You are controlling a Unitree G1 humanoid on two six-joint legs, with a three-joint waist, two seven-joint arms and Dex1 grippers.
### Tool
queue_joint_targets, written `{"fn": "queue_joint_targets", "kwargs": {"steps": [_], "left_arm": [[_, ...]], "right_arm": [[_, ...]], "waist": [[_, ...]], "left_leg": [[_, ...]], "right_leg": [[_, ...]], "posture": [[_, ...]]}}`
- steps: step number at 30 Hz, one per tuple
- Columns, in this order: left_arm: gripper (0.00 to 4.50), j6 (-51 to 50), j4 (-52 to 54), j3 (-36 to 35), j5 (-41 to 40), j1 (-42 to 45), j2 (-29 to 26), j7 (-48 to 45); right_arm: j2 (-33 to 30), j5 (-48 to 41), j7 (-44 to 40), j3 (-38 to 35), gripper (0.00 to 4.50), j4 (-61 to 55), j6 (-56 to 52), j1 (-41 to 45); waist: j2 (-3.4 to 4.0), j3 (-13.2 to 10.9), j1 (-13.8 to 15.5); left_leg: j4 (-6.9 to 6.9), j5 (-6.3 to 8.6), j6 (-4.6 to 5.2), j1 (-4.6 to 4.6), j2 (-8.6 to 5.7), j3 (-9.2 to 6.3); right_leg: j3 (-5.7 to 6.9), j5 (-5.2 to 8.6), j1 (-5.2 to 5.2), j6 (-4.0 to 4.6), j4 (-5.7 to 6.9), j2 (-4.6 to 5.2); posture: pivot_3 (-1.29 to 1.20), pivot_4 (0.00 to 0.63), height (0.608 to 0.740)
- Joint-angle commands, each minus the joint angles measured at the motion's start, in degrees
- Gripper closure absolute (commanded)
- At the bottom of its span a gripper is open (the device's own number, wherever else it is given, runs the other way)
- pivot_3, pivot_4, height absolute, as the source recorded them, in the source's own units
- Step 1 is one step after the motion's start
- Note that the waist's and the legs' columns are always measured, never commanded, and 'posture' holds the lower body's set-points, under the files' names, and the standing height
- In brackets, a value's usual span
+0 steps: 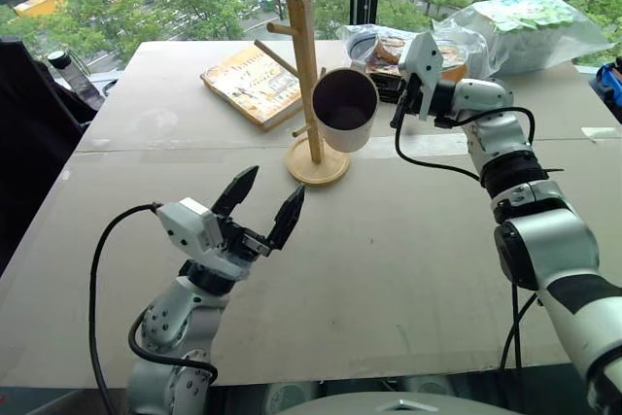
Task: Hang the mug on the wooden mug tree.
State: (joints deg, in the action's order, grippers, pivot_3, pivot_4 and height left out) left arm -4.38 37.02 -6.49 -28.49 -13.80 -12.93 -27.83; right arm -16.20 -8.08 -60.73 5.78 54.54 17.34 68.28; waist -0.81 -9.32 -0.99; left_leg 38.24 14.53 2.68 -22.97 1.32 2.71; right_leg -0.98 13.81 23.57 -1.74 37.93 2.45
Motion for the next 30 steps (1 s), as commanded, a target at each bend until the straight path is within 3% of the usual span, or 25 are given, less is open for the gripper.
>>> {"fn": "queue_joint_targets", "kwargs": {"steps": [1, 7, 8, 9, 14, 16, 17, 22, 30], "left_arm": [[0.0, 2.8, 1.1, -0.1, 1.0, -0.3, 0.4, 0.7], [0.0, 3.8, 0.5, 1.1, 1.4, -0.7, 0.3, 0.7], [0.0, 3.9, 0.3, 1.3, 1.5, -0.7, 0.4, 0.6], [0.0, 4.0, -0.1, 1.6, 1.5, -0.4, 0.4, 0.5], [0.0, 4.2, -1.2, 2.4, 1.3, 0.5, 0.2, -0.1], [0.0, 4.1, -1.6, 2.5, 1.0, 0.7, 0.0, -0.5], [0.0, 4.0, -1.7, 2.6, 1.0, 0.7, -0.1, -0.6], [0.0, 1.4, -2.2, 3.5, 3.6, -0.8, -2.4, -0.2], [0.0, -7.9, -0.8, 3.9, 6.4, -6.7, -10.6, -1.0]], "right_arm": [[0.6, -0.1, -0.7, -1.6, 4.48, 0.9, 1.9, 3.9], [1.1, 1.0, -1.4, -1.2, 4.48, 3.0, -1.6, 6.4], [0.8, 1.3, -1.7, -1.1, 3.89, 3.0, -1.9, 6.6], [0.5, 1.6, -1.1, -1.2, 3.75, 3.1, -1.7, 6.8], [-1.4, 2.2, 0.5, -2.1, 1.39, 3.0, -1.7, 6.6], [-2.5, 2.0, 1.0, -2.7, 0.73, 2.5, -2.1, 6.1], [-2.9, 1.8, 1.2, -3.0, 0.12, 2.2, -2.5, 5.7], [-5.8, -1.7, -0.7, -5.5, 0.05, -6.0, -8.6, -2.3], [-12.9, -15.9, -0.5, -12.0, 0.05, -49.8, -29.6, -41.1]], "waist": [[0.0, 0.0, 0.0], [0.02, 0.0, 0.0], [0.02, 0.0, 0.0], [0.03, 0.0, 0.0], [0.04, 0.0, 0.0], [0.05, 0.0, 0.0], [0.05, 0.0, 0.0], [0.04, 0.0, 0.0], [0.13, 0.0, 0.4]], "left_leg": [[-0.01, 0.0, 0.0, 0.0, 0.0, -0.02], [-0.06, 0.01, -0.01, -0.02, 0.0, -0.06], [-0.06, 0.01, -0.01, -0.02, 0.0, -0.06], [-0.07, 0.01, -0.01, -0.02, 0.0, -0.06], [-0.14, 0.01, -0.02, -0.02, 0.0, -0.07], [-0.17, 0.01, -0.02, -0.02, 0.0, -0.07], [-0.17, 0.01, -0.02, -0.03, 0.0, -0.07], [-0.34, 0.01, -0.02, -0.04, -0.01, -0.07], [-0.83, 0.01, -0.01, -0.47, -0.01, -0.2]], "right_leg": [[0.01, 0.0, 0.0, 0.0, 0.0, 0.0], [0.06, 0.01, 0.02, 0.03, -0.02, 0.1], [0.06, 0.01, 0.02, 0.03, -0.03, 0.11], [0.06, 0.01, 0.02, 0.03, -0.03, 0.12], [0.08, 0.02, 0.04, 0.04, -0.05, 0.15], [0.08, 0.02, 0.05, 0.04, -0.06, 0.18], [0.09, 0.02, 0.05, 0.05, -0.08, 0.18], [0.1, 0.02, 0.05, 0.05, -0.24, 0.23], [0.42, -0.06, 0.43, -0.14, -0.58, 0.32]], "posture": [[0.0, 0.15, 0.74], [0.0, 0.15, 0.74], [0.0, 0.15, 0.74], [0.0, 0.15, 0.74], [0.0, 0.15, 0.74], [0.0, 0.15, 0.74], [0.0, 0.15, 0.74], [0.0, 0.15, 0.74], [0.0, 0.15, 0.74]]}}
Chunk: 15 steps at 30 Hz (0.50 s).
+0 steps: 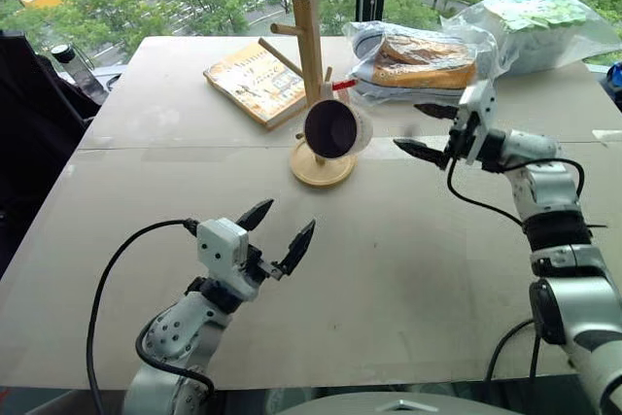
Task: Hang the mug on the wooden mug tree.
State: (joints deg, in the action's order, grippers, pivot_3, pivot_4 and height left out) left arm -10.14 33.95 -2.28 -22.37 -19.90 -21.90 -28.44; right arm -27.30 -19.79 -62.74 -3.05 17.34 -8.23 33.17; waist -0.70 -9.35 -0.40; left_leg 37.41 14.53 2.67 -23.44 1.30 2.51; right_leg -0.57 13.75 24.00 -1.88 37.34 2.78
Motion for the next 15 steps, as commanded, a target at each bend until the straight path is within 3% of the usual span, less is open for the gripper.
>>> {"fn": "queue_joint_targets", "kwargs": {"steps": [1, 4, 9, 15], "left_arm": [[0.0, -2.9, 2.6, -0.3, 0.3, -1.1, -2.3, -0.3], [0.0, -4.4, 2.7, -0.2, 1.8, -3.7, -4.2, -0.6], [0.0, -3.8, 0.3, -0.6, 4.4, -5.0, -5.5, -0.2], [0.0, -1.5, -4.1, -1.3, 5.9, -3.1, -6.8, -2.3]], "right_arm": [[-2.3, -5.1, 2.9, -4.1, 0.05, -16.6, -5.6, -10.2], [-2.1, -6.4, 7.2, -7.0, 0.05, -26.9, -7.5, -24.7], [0.0, -4.0, 11.2, -8.2, 0.05, -33.5, -2.5, -43.3], [2.1, -0.4, 12.6, -8.1, 0.05, -30.5, 8.2, -52.5]], "waist": [[0.05, 0.0, -0.3], [0.07, 0.0, -0.6], [-0.03, 0.1, 0.0], [-0.14, 0.0, -0.3]], "left_leg": [[0.02, 0.0, 0.0, -0.07, 0.0, 0.0], [0.05, -0.01, 0.0, -0.15, 0.01, 0.03], [0.12, -0.01, 0.01, -0.04, 0.02, 0.1], [0.19, -0.01, 0.0, 0.62, 0.01, 0.3]], "right_leg": [[0.01, 0.0, 0.08, -0.01, 0.01, 0.0], [0.02, -0.01, 0.15, -0.02, 0.04, -0.01], [0.09, 0.14, 0.03, 0.14, 0.06, -0.07], [-0.15, 0.31, -0.44, -0.1, 0.06, -0.13]], "posture": [[0.0, 0.15, 0.74], [0.0, 0.15, 0.74], [0.0, 0.15, 0.74], [0.0, 0.15, 0.74]]}}
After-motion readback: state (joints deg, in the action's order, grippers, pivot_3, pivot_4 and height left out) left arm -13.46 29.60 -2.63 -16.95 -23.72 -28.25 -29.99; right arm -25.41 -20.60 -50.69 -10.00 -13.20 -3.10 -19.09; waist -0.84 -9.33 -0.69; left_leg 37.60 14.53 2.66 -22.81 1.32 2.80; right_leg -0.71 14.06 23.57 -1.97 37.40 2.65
